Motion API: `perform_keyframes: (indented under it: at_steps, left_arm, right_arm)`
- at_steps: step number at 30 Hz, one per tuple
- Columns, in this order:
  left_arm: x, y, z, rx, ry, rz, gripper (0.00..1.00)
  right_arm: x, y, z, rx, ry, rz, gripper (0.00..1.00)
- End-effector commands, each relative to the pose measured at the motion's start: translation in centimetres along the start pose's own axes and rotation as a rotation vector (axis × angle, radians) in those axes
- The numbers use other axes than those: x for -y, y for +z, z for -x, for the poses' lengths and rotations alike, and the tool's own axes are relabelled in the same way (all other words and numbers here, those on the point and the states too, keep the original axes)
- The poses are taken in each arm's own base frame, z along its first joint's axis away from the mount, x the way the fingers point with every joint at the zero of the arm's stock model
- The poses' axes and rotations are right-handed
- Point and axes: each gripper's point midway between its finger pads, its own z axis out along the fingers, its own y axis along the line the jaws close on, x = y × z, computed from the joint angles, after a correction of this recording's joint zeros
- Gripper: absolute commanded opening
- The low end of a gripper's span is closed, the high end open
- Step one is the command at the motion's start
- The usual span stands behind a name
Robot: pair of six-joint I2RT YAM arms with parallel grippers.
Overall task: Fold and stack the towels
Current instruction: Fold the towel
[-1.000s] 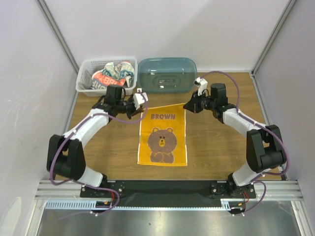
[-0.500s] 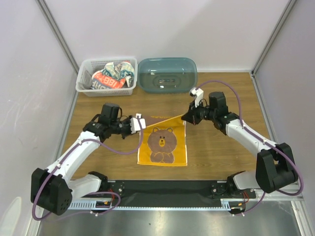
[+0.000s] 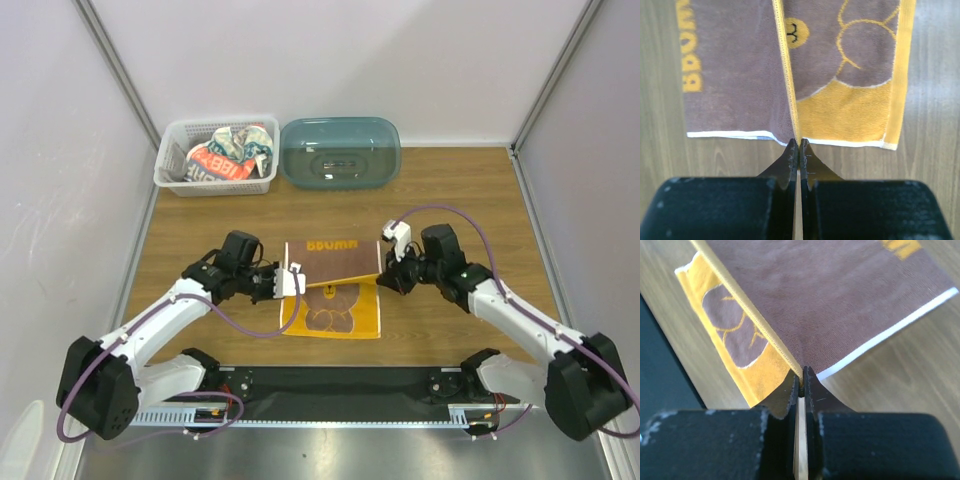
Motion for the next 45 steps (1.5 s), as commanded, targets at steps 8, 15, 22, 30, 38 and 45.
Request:
perform_keyframes:
  at_steps: [8, 15, 22, 30, 38, 45]
  left_arm:
    - [2.5, -1.5, -5.6, -0.271, 0.026, -0.052, 0.01]
    - [2.7, -2.6, -5.1, -0.289, 0.032, -0.06, 0.0]
    - [2.8, -3.7, -3.9, -0.279, 0.043, -0.072, 0.0]
    - [4.7, -3.1, -3.9, -0.238, 0.055, -0.116, 0.0]
    - [6.8, -2.9, -3.6, -0.211, 0.038, -0.173, 0.0]
    - [8.0, -2.4, -3.4, -0.201, 0.049, -0.215, 0.23]
  right_arm:
    - [-0.3, -1.3, -1.5, -0.031, -0.069, -0.021, 0.0]
    - [-1.8, -1.1, -2.1, -0.089, -0.102, 0.054, 0.0]
    - [-2.8, -1.8, -0.5, -0.053, -0.114, 0.089, 0.0]
    - [-3.8, -1.9, -2.6, -0.14, -0.059, 0.141, 0.0]
    - [-6.2, -2.2, -3.2, -0.159, -0.111, 0.235, 0.0]
    - [-6.6, -2.6, -3.0, -0.158, -0.138, 0.248, 0.24]
